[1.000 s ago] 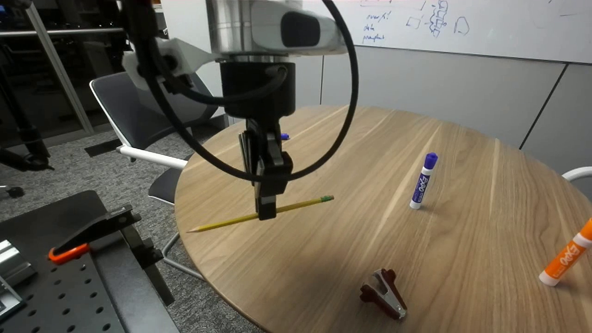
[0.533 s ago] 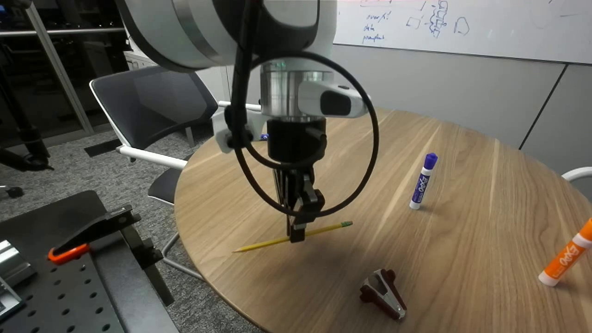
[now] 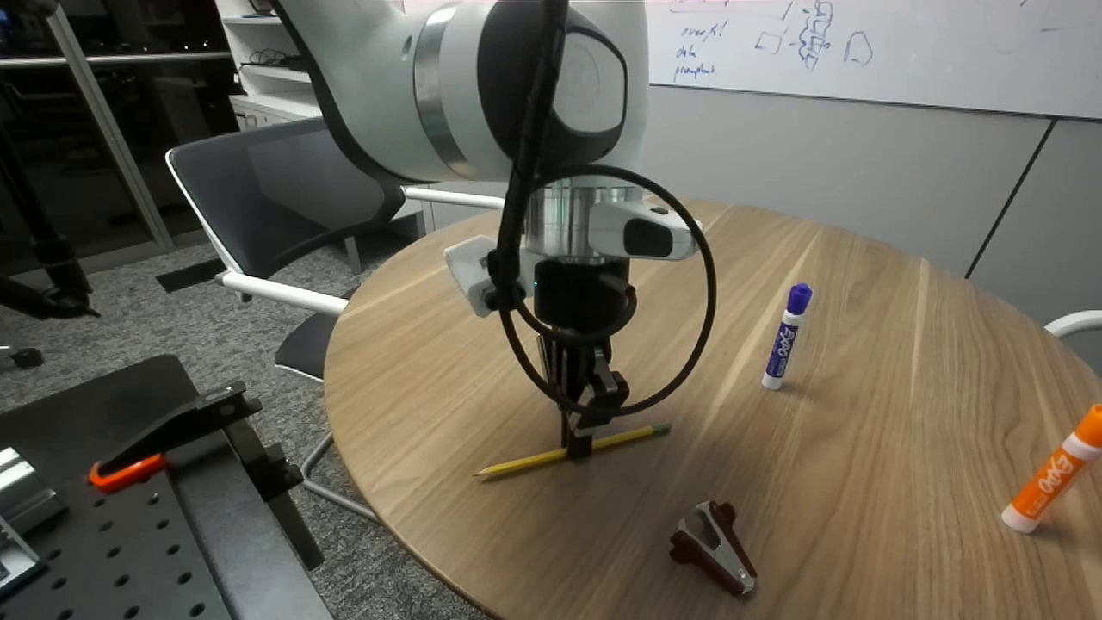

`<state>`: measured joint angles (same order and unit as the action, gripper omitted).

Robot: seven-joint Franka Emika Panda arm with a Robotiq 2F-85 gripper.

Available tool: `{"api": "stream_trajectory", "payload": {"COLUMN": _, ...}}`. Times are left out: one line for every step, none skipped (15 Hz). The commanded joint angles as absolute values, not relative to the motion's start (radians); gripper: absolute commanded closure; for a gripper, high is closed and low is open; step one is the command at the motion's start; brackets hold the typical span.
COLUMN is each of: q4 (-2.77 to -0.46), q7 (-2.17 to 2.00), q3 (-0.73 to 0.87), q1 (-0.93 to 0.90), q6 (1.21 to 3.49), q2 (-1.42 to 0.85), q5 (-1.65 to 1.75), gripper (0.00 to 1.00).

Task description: Move the pencil forward

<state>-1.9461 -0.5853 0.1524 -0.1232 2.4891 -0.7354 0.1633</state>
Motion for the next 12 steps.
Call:
{"api": "stream_trajectory", "payload": {"q4": -1.922, "q7": -0.533, "q3": 0.142, "q1": -0.121, "q6": 2.437, "q2": -0.76, "q5": 0.112, "gripper": 0.67}}
{"api": "stream_trajectory", "payload": {"q4": -1.929, "q7": -0.52, "q3": 0.137, "q1": -0.119, "q6": 2.429, "q2": -0.75, "q5": 0.104, "gripper": 0.66}}
{"api": "stream_trajectory", "payload": {"q4": -1.941, "q7": -0.504, "q3": 0.132, "q1": -0.117, "q6": 2.42, "q2": -0.734, "q5": 0.094, "gripper": 0.6}}
{"api": "stream_trajectory", "payload": {"q4": -1.96, "q7": -0.488, "q3": 0.128, "q1": -0.119, "q6": 2.416, "q2": -0.708, "q5": 0.085, "gripper": 0.53}}
{"api": "stream_trajectory", "payload": {"q4": -1.988, "q7": -0.474, "q3": 0.124, "q1": -0.121, "q6": 2.416, "q2": -0.673, "q5": 0.077, "gripper": 0.46}}
{"api": "stream_trajectory", "payload": {"q4": -2.023, "q7": -0.453, "q3": 0.115, "q1": -0.12, "q6": 2.423, "q2": -0.63, "q5": 0.069, "gripper": 0.38}}
{"api": "stream_trajectory", "payload": {"q4": -2.082, "q7": -0.412, "q3": 0.096, "q1": -0.105, "q6": 2.441, "q2": -0.563, "q5": 0.051, "gripper": 0.31}}
{"api": "stream_trajectory", "payload": {"q4": -2.137, "q7": -0.345, "q3": 0.057, "q1": -0.068, "q6": 2.473, "q2": -0.495, "q5": 0.007, "gripper": 0.25}}
{"api": "stream_trajectory", "payload": {"q4": -2.001, "q7": -0.432, "q3": 0.115, "q1": -0.122, "q6": 2.443, "q2": -0.655, "q5": 0.049, "gripper": 0.16}}
{"api": "stream_trajectory", "payload": {"q4": -2.024, "q7": -0.421, "q3": 0.107, "q1": -0.119, "q6": 2.444, "q2": -0.619, "q5": 0.043, "gripper": 0.35}}
{"api": "stream_trajectory", "payload": {"q4": -2.027, "q7": -0.422, "q3": 0.108, "q1": -0.119, "q6": 2.44, "q2": -0.611, "q5": 0.044, "gripper": 0.26}}
{"api": "stream_trajectory", "payload": {"q4": -2.025, "q7": -0.422, "q3": 0.11, "q1": -0.119, "q6": 2.44, "q2": -0.618, "q5": 0.044, "gripper": 0.19}}
